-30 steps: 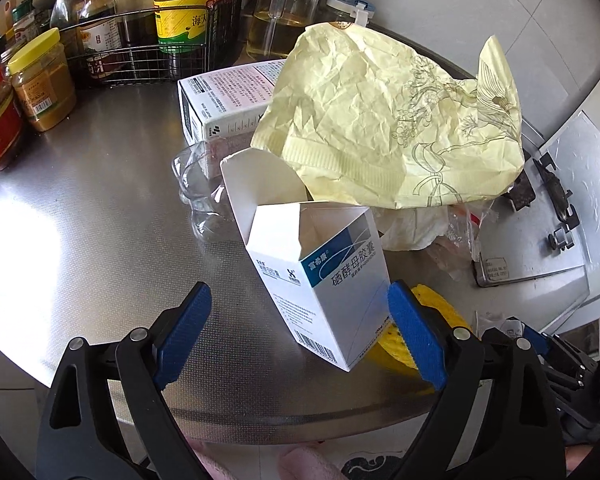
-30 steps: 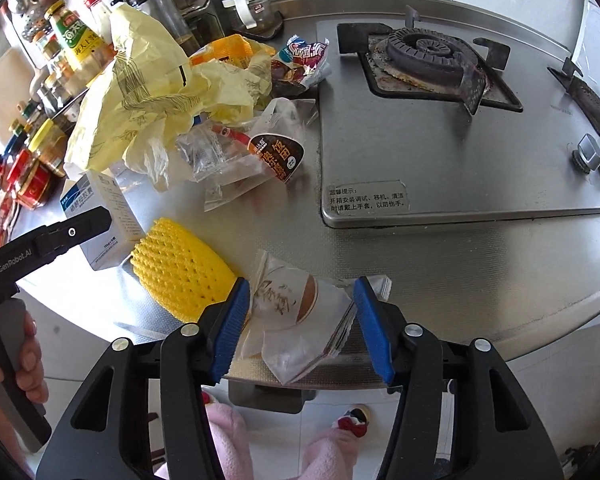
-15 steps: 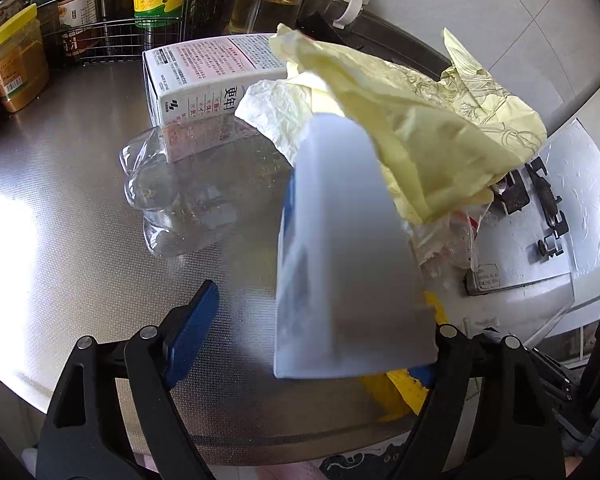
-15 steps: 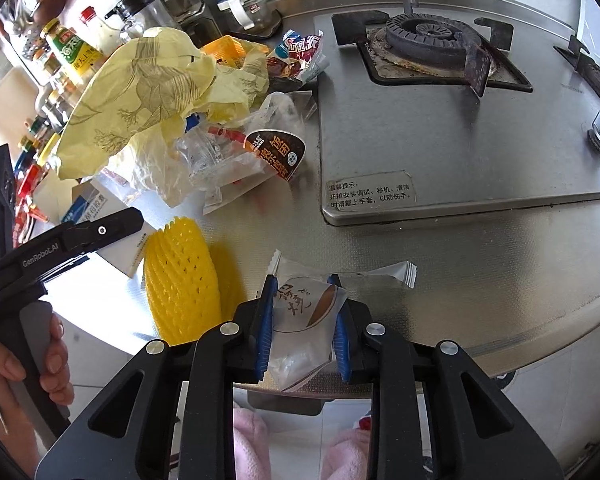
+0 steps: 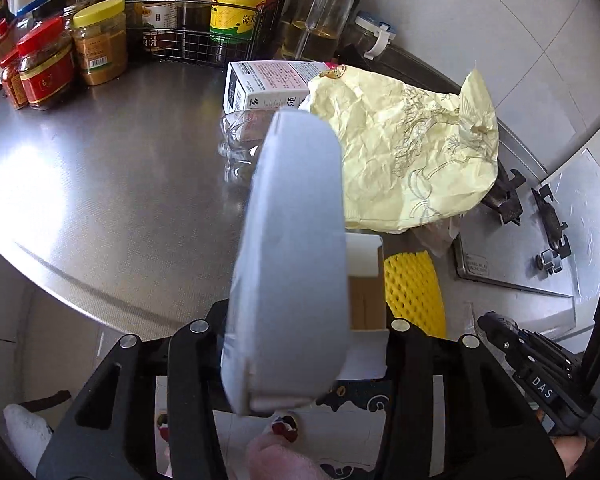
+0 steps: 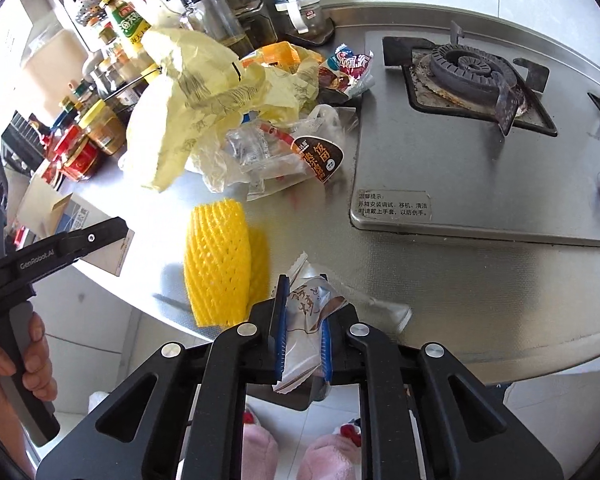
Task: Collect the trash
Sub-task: 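Carry the box and wrapper down to the floor bin and open both tools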
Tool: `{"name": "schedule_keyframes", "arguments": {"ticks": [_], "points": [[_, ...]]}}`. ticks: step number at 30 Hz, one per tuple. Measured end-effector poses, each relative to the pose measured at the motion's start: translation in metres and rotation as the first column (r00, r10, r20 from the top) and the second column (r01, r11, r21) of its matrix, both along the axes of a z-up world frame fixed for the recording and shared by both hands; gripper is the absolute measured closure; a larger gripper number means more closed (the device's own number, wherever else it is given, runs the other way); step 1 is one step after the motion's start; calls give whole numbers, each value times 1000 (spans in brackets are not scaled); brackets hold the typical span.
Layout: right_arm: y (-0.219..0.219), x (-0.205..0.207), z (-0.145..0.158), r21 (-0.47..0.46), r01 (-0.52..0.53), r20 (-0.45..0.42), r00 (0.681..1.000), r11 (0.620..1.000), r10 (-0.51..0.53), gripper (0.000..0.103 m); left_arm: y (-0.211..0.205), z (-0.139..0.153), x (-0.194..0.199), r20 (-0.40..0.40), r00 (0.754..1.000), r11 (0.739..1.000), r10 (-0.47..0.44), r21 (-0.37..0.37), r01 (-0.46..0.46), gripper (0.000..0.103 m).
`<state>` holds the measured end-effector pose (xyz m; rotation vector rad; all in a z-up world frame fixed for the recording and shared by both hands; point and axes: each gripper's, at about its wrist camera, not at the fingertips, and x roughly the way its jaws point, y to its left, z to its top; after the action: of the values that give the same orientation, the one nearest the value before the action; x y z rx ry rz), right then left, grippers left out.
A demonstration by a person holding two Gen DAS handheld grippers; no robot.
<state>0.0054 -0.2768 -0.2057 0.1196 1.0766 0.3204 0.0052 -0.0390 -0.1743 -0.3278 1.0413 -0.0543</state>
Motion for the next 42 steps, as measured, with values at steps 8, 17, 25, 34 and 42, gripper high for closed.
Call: {"name": "schedule_keyframes", "arguments": {"ticks": [8,17,25,34,42], "points": [[14,-57,4,12,78,0,997,997,-78,88,6,-3,-52,-33,990,990,-137,-25,137,60],[41,-82,-15,-28,91,4,996,995,-91,88,5,-18,-74,-28,971,971,-238,-28,237,60],[70,-82,-38,-17,20,-11,1000,1000,-21,88,7,-32,-77,-11,973,971,-230,-67,229,60],[78,-109,-105,18,17,-51,999,1000,-16,88,21,-119,-106,-134,965,973,-225,-77,216,60],[82,-98,-246,96,86,-213,975,992,-64,88,17,-250,-115,-236,930,960,-281,-73,271,60]]}}
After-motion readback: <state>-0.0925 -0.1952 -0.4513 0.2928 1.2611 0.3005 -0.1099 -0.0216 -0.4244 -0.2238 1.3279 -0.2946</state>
